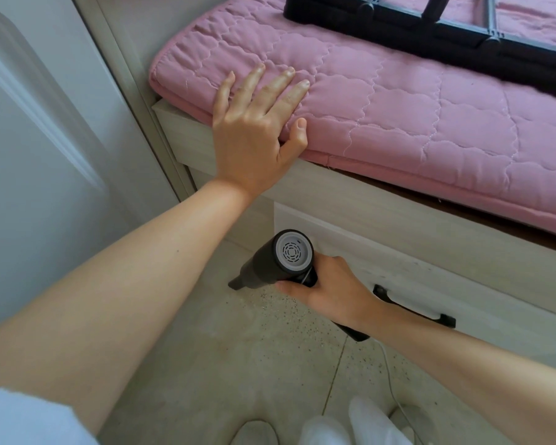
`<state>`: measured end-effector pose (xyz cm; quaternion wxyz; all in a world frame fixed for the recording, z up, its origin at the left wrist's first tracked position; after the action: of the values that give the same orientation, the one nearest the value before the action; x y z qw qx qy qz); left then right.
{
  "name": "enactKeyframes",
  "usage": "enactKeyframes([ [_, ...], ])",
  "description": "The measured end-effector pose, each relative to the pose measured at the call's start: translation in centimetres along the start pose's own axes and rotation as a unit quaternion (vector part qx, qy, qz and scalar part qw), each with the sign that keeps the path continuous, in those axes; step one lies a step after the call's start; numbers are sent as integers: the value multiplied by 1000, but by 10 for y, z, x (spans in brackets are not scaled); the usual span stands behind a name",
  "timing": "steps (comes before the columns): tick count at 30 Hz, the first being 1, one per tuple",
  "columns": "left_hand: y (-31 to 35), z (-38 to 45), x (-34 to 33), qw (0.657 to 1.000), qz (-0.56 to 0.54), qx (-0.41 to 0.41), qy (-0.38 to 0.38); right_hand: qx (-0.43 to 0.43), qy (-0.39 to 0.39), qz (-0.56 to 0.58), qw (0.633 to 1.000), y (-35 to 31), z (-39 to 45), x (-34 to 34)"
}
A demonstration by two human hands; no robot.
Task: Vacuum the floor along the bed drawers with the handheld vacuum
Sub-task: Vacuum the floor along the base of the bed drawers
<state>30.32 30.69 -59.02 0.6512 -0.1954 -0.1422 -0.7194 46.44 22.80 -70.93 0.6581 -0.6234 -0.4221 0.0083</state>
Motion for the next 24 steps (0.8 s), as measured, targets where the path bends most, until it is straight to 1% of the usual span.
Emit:
enactKeyframes([
  [5,0,-1,-1,1000,2,-4,5,-10,17,8,1000,0,3,-3],
  [9,1,0,-1,1000,2,-2,3,-10,12,12,1000,0,3,-6],
  [15,4,6,7,1000,0,-3,3,-15,-32,7,999,-1,-11,-6],
  [19,10,5,10,1000,-3,-17,-7,-9,-68,4,998,-4,-18,-5],
  [24,34,7,13,999,-14,-50,-14,-14,-84,-2,996,-2,-30,-1],
])
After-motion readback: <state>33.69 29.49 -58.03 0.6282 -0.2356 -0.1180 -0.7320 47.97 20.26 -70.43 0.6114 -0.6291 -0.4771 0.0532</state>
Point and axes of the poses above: each hand's wrist, its own z-axis towards the middle knuckle, its own x-axis out of the back of the hand, y = z × x, the point moved 4 cm from there along z, towards the middle knuckle, and after that the axes turned 6 degrees about z, right-handed, at the moved point
